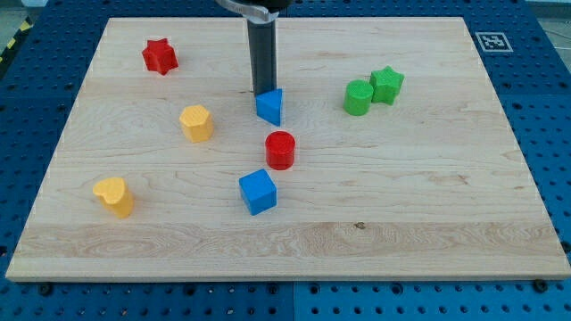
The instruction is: Push the blue cube to the bottom left of the rd circle
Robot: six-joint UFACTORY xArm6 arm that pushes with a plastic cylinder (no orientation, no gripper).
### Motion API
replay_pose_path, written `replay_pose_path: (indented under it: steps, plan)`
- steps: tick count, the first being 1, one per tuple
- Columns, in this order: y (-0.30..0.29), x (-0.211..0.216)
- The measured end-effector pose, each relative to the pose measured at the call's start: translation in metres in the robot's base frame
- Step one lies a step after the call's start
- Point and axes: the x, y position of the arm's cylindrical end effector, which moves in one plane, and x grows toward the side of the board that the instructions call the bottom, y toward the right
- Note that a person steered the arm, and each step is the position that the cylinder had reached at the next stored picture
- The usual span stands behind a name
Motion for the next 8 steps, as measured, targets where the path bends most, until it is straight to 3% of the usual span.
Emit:
replay_pose_path:
  steps: [1,2,3,5,6,7,8]
  plan:
    - [0.0,0.013]
    - [0.012,-0.01]
    - [0.061,0.006]
    - [0.115,0.119]
    - [0.1,0.186]
    - [0.054,0.216]
    - [0.002,0.216]
